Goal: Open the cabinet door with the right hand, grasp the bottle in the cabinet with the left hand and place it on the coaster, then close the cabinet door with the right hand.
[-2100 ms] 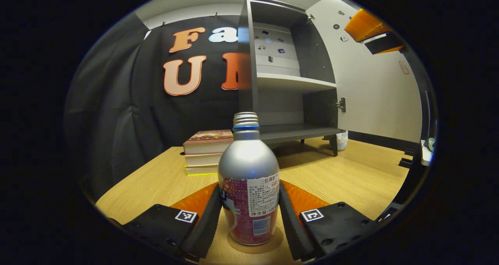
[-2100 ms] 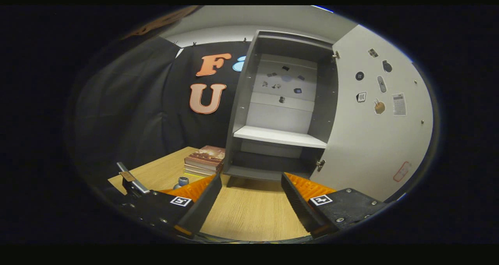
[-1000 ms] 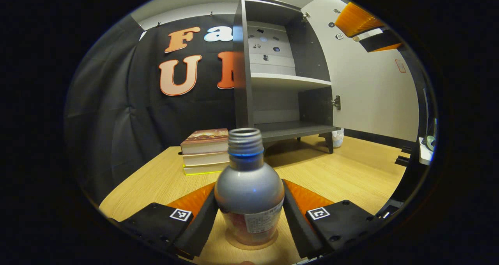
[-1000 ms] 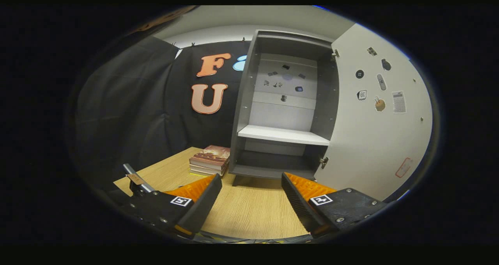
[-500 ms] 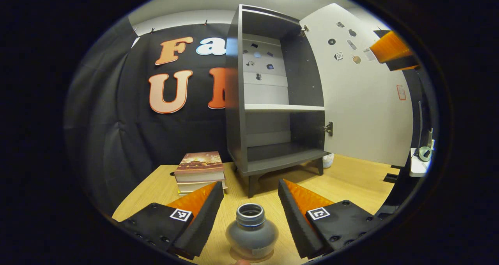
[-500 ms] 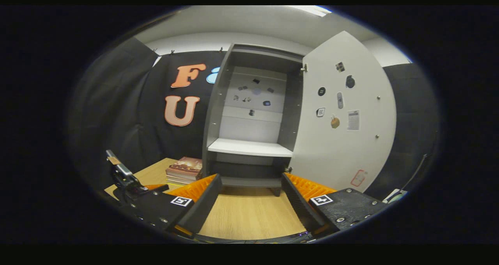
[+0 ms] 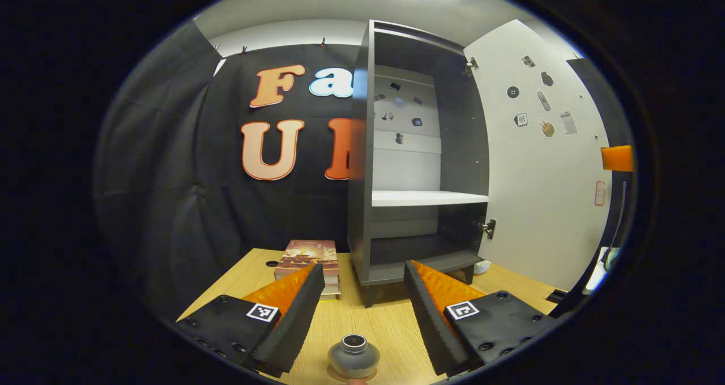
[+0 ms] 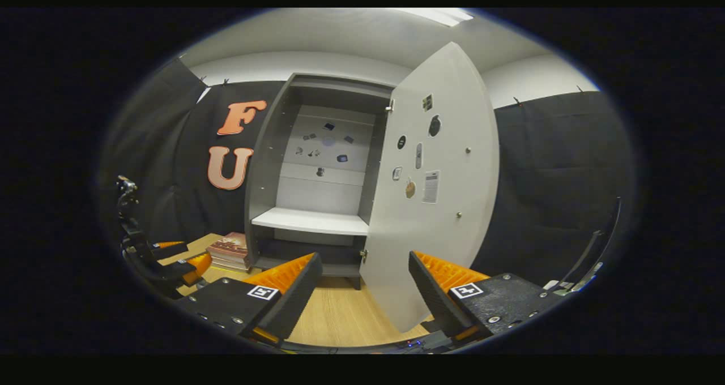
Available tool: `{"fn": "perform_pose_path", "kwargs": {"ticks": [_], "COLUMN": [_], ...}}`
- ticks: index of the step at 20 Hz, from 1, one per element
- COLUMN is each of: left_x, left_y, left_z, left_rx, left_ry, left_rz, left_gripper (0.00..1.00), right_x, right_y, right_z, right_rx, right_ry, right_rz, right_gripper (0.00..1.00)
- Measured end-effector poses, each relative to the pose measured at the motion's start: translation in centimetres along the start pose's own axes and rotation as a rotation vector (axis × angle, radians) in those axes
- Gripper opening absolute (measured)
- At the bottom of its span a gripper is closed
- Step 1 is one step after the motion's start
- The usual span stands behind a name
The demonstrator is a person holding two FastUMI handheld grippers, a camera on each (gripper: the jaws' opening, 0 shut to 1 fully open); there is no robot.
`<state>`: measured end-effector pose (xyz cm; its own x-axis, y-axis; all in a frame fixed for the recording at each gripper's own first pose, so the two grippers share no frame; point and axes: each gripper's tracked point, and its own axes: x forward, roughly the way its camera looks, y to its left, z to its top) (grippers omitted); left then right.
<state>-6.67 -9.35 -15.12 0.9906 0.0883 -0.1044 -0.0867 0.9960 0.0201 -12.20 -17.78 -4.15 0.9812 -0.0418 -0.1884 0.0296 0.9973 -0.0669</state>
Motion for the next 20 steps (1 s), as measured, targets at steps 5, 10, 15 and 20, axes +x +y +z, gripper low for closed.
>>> {"fn": "perform_pose_path", "kwargs": {"ticks": [5, 10, 15, 20], "left_x": [-1.3, -3.2, -3.7, -4.0], "left_y": [-1.6, -4.5, -5.2, -4.2], "left_z": [4.1, 7.2, 9.4, 9.7], "left_rx": [-0.023, -0.019, 0.009, 0.008], "left_ry": [-0.030, -0.055, -0.076, -0.074], "left_rz": [0.100, 0.094, 0.083, 0.099], "left_gripper": [0.92, 0.92, 0.92, 0.92], "right_x": [-0.5, -0.6, 1.3, 2.0], "right_y": [-8.8, -15.5, -17.3, -15.6], "right_z": [1.4, 1.1, 1.9, 2.3], "right_rx": [-0.049, -0.025, -0.052, -0.017], "right_ry": [-0.068, -0.076, -0.096, -0.113], "right_rz": [-0.069, -0.143, -0.183, -0.130], "right_gripper": [0.97, 0.94, 0.94, 0.90]}}
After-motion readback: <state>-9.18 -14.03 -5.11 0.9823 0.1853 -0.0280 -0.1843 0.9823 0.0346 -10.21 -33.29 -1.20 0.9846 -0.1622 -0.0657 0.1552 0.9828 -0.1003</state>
